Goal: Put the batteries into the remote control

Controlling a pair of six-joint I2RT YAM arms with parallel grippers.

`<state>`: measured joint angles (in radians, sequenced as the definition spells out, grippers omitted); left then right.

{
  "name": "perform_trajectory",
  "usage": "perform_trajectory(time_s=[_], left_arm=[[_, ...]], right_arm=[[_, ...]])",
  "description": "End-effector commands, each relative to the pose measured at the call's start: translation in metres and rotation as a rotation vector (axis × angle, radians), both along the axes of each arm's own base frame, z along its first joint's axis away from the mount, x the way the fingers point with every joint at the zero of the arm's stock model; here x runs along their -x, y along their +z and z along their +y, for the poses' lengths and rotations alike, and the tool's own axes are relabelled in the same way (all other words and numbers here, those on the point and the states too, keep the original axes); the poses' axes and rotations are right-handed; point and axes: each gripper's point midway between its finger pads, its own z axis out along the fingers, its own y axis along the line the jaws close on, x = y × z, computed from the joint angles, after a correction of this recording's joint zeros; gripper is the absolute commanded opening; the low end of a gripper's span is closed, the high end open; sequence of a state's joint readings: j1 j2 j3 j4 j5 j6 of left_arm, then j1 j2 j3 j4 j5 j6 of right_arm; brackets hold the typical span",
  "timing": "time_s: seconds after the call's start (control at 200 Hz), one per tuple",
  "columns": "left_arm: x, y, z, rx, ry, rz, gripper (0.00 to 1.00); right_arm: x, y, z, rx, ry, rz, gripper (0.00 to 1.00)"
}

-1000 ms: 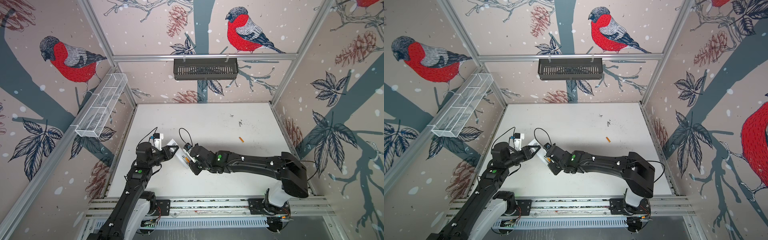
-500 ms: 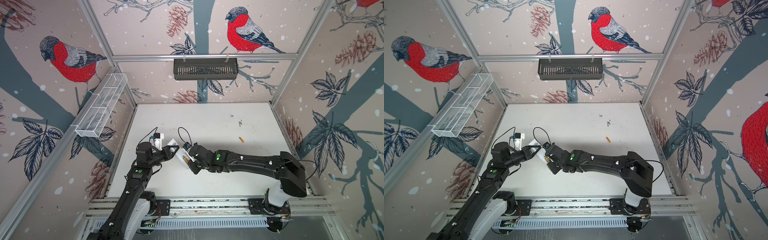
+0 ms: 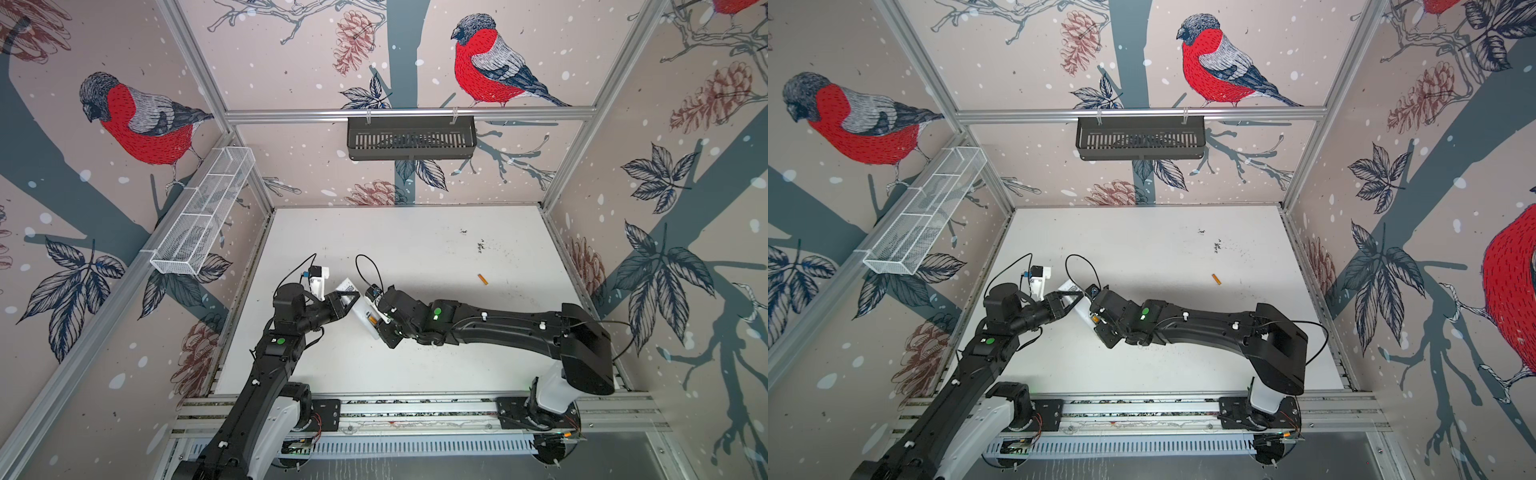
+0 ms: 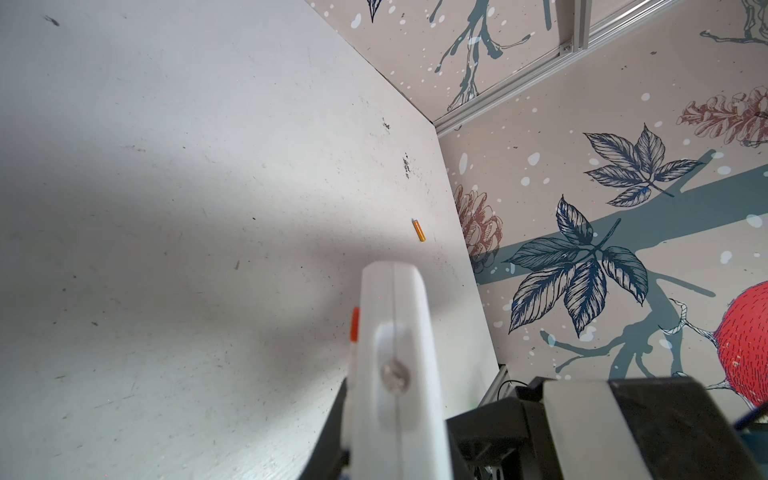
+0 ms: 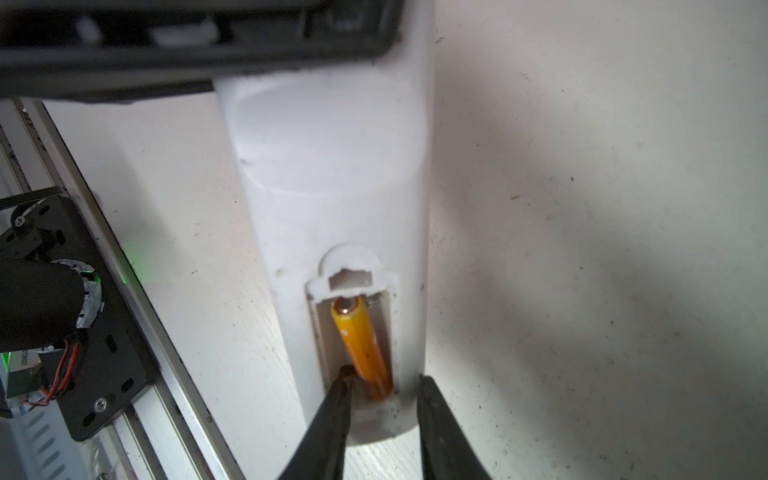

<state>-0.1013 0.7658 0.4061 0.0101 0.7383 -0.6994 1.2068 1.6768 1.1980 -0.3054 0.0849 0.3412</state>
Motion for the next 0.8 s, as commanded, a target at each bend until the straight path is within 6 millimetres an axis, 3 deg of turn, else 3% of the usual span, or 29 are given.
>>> perform_trajectory(time_s=[0.0,0.19,0.49,0.796], left_arm=[[0.000,0.009,-0.005,0.010,-0.039,-0.034,0.00],[0.001,0.006,-0.008,0.027,-0.060,-0.017,0.00],[0.000,0.002,-0.007,0.017,-0.050,-0.002,0.00],[-0.004,-0.001,-0.001,-0.010,-0.014,-0.003,0.00]], right_arm=[[-0.005,0.002,-0.001,-0.010,-0.011,-0.016,0.34],[-0.008,-0.001,0.003,-0.019,-0.004,-0.027,0.36],[-0.015,-0.003,-0.003,-0.032,-0.029,-0.023,0.25],[-0.013,0.007,-0.004,-0.064,-0.023,-0.024,0.21]])
